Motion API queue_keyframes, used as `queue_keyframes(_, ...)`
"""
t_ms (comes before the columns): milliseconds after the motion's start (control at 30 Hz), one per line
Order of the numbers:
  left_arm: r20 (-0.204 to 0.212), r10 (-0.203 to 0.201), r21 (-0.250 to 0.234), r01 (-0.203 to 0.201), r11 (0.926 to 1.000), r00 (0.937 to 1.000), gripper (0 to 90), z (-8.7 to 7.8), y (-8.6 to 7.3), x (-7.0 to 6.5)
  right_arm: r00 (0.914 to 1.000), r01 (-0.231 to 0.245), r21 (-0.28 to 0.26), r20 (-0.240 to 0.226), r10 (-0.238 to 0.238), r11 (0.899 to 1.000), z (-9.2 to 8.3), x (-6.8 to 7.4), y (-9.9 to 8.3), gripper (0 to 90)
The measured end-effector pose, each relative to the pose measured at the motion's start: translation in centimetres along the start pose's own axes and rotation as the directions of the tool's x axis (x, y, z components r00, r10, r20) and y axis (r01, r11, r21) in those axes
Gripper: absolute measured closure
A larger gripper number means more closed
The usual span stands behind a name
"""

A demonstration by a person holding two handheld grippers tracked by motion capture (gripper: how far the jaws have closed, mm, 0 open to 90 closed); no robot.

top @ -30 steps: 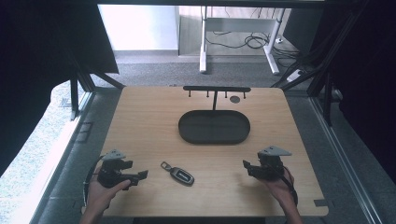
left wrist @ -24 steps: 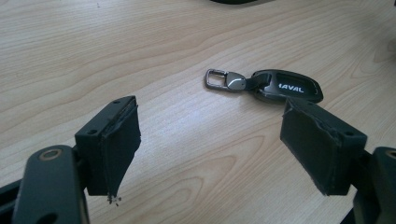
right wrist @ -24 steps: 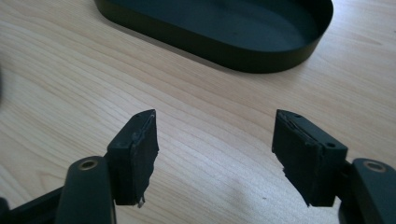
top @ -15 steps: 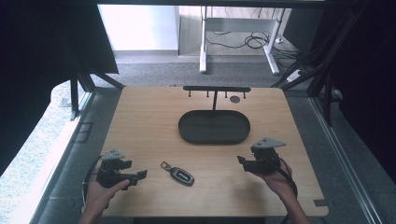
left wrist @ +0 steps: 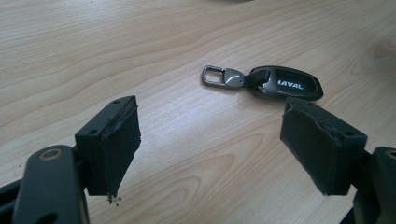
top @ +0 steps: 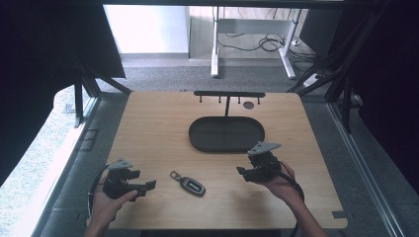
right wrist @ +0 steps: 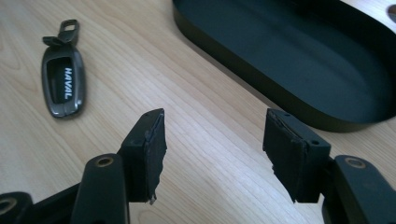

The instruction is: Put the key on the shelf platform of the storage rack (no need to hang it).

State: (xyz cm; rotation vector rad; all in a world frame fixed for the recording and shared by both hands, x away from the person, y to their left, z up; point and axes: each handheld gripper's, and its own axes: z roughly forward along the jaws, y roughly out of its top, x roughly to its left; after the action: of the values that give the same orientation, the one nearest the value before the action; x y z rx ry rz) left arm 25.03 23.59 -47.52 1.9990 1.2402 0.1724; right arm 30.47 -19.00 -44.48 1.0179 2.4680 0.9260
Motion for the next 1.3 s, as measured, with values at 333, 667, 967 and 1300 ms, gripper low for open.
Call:
queue_keyframes(333, 0.002, 0.003, 0.009, -0.003, 1.0000, 1.0000, 20.2, 0.2, 0.0, 0.0, 0.9986, 0.039, 0.042, -0.038, -0.038, 0.998, 1.1, 1.1, 1.2, 39.9)
queue_keyframes(667, 0.003, 0.003, 0.011, -0.003, 0.9999, 1.0000, 20.2, 0.3, -0.1, 0.0, 0.9958, 0.076, 0.046, -0.055, -0.073, 0.996, 1.9, 2.3, 2.3, 40.0)
queue_keyframes(967, 0.007, 0.005, 0.016, -0.005, 0.9999, 1.0000, 20.2, 0.5, -0.1, -0.1, 0.9917, 0.105, 0.047, -0.079, -0.101, 0.993, 2.7, 3.5, 3.4, 40.0)
queue_keyframes(1300, 0.004, 0.009, 0.018, -0.009, 0.9998, 1.0000, 20.2, 0.5, -0.1, -0.1, 0.9858, 0.139, 0.057, -0.104, -0.132, 0.989, 3.5, 4.8, 4.3, 39.9)
